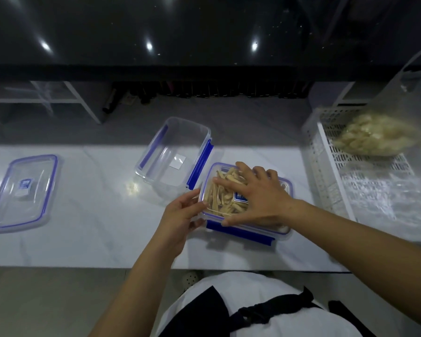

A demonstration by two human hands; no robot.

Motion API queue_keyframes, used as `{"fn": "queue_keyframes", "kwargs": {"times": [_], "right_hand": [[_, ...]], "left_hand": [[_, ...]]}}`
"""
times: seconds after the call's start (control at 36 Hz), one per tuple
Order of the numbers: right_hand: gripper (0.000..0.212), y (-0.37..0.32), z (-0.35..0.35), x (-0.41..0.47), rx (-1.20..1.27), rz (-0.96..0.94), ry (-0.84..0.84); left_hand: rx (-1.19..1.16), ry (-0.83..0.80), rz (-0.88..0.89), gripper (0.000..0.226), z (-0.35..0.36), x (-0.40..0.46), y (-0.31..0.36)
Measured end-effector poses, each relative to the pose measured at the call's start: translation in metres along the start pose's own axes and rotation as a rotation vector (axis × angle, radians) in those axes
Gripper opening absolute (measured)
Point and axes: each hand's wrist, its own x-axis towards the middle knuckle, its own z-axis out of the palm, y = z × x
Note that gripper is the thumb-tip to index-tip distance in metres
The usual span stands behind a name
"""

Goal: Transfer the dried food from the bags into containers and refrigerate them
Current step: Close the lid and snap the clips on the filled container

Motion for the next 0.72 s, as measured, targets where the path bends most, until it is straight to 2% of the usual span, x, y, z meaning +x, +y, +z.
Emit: {"fn": "queue_keyframes", "kwargs": {"times": [0.14,0.42,0.5,0.64,0.72], "right_hand": [[0.097,-0.002,0.001,0.0,-0.012,0.03,-0.02],[0.09,0.005,0.018,-0.034,0.01,0.159,0.028],[0.086,0.004,0.019,-0.038,0.015,0.236,0.063],[0.093,0.0,0.014,-0.034,0.014,0.382,0.076],[0.087,0.003,0.008,-0.031,0.035,0.413,0.079]], "left_hand": [[-0.009,0.109,0.039,0.023,0.008,0.006,-0.003],[0.175,0.068,0.111,0.011,0.029,0.029,0.005],[0.228,0.046,0.11,0.013,0.04,0.039,0.011],[0.266,0.034,0.082,0.011,0.055,0.06,0.026],[0.318,0.03,0.066,0.014,0.061,0.072,0.034]]}}
